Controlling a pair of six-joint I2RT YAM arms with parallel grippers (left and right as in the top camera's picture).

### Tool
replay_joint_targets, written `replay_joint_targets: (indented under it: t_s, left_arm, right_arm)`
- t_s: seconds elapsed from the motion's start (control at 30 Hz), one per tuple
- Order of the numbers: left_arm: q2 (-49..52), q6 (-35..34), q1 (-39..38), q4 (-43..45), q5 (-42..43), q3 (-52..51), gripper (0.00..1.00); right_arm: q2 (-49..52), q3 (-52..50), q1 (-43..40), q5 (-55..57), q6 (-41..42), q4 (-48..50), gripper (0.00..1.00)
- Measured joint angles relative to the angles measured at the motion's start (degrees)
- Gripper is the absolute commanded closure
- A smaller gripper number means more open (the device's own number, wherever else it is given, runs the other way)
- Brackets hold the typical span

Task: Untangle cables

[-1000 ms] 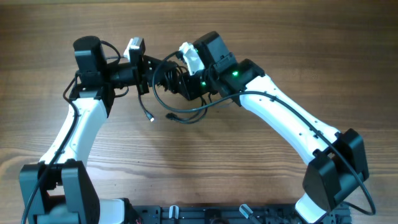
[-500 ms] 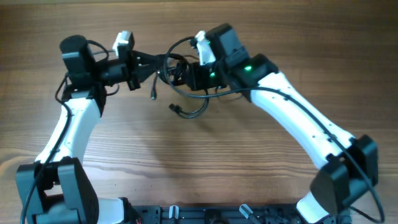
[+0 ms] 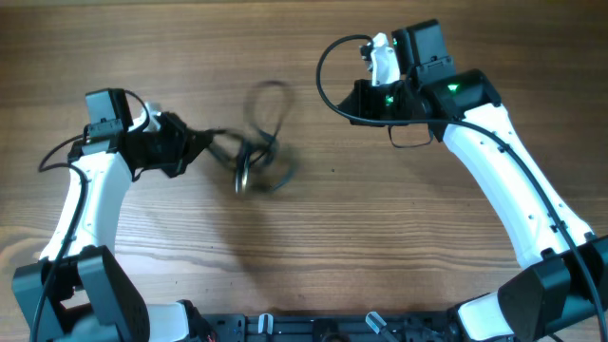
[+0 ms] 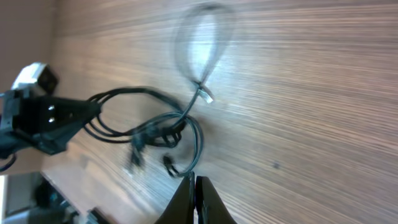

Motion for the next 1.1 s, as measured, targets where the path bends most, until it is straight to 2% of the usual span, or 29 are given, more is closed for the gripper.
replay_joint_targets:
  t_s: [0.1,0.23,0.27,0.4,0.5,0.6,0.67,0.77,0.8,0.83,0.93,1.1]
  left_arm:
    - [-0.02,3.78,0.09,-1.31,-7.98,0.00,0.96]
    - [-0.04,6.14,0.09,-2.58,-11.37,0.00,0.96]
    - [-0.04,6.38,0.09,-2.78,-11.17,0.00,0.96]
    - [-0.04,7.19,0.13,-1.18,-4.15,-0.07,0.96]
    - [-0.04,5.81,0.13,10.23,9.16,-0.26,0.96]
    - [0.00,-2.62,0.11,30.01,22.82,-0.50,0.96]
    - [-0.11,-9.64,-0.17,38.40,28.26,-0.13,0.96]
    - [-0.11,-19.10,-1.66,45.09,32.57,-0.07,0.96]
    - [-0.11,-20.17,-2.01,45.48,33.05,-0.07,0.96]
    - [-0.11,-24.90,-3.52,45.57,34.49,-0.07,0.96]
    - [-0.11,-27.96,-5.40,45.31,34.60,-0.07,0.96]
    - [-0.11,-28.59,-8.35,44.13,33.05,-0.07,0.96]
  right_arm:
    - [0.00,0.00,0.04,2.60,0.31,-0.70,0.96]
    - [0.00,0.00,0.04,3.89,0.52,-0.76,0.94]
    - [0.00,0.00,0.15,3.82,0.48,-0.72,0.91]
    - [0.00,0.00,1.68,3.34,-1.09,0.59,0.83]
    - [0.00,0.00,4.13,3.10,-1.97,1.31,0.81]
    - [0.00,-0.04,5.16,2.16,-3.02,1.51,0.78]
    - [0.00,-0.04,5.18,1.25,-3.98,1.53,0.76]
    - [0.00,-0.07,5.18,0.24,-5.03,1.66,0.76]
    - [0.00,-0.07,5.18,-0.15,-5.35,1.68,0.75]
    - [0.00,-0.07,5.18,-0.31,-5.44,1.68,0.75]
    - [0.00,-0.09,5.18,-1.25,-6.12,1.70,0.73]
    - [0.00,-0.09,5.18,-2.08,-6.91,1.70,0.73]
